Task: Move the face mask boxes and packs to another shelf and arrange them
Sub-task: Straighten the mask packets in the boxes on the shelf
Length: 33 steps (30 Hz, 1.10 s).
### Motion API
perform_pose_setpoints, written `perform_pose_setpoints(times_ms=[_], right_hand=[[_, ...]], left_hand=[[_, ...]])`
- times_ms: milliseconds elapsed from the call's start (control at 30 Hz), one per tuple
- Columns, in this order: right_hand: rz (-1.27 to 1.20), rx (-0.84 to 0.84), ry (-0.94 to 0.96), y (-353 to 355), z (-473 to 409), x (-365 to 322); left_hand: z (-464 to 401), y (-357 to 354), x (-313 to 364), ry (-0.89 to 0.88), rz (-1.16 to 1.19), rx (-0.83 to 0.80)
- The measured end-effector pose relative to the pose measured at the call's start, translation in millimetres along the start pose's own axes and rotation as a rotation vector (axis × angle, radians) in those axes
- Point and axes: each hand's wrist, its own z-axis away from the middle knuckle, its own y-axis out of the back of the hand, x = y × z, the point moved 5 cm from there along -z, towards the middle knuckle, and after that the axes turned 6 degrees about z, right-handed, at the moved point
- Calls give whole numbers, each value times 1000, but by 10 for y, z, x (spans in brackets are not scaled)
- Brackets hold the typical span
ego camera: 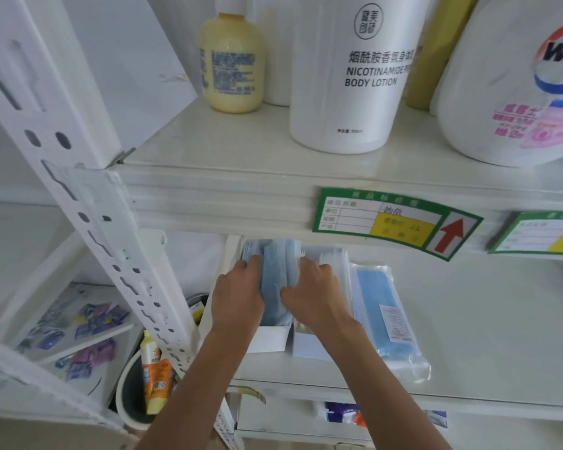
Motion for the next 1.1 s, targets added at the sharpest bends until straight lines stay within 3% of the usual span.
perform_pose_setpoints(times_ms=[167, 267, 400, 533, 667, 733, 833, 1000, 1100], right_hand=[[86, -33, 55, -95, 7, -158], [257, -58, 67, -214, 10, -170], [310, 100, 134, -304, 2, -201], [481, 21, 270, -493, 78, -133], [485, 211, 290, -471, 163, -141], [412, 300, 400, -441, 218, -188], [453, 261, 602, -563, 336, -156], [481, 205, 451, -530, 309, 11], [519, 40, 429, -606, 308, 109]], left_hand=[[126, 67, 47, 12, 296, 26], [199, 54, -32, -25, 325, -1], [297, 119, -52, -83, 327, 79], [358, 38, -81, -82, 266, 21], [417, 8, -166, -49, 292, 64], [431, -22, -200, -31, 337, 95], [469, -82, -241, -35, 419, 114], [508, -111, -309, 14, 507, 134], [463, -196, -316, -31, 408, -5]])
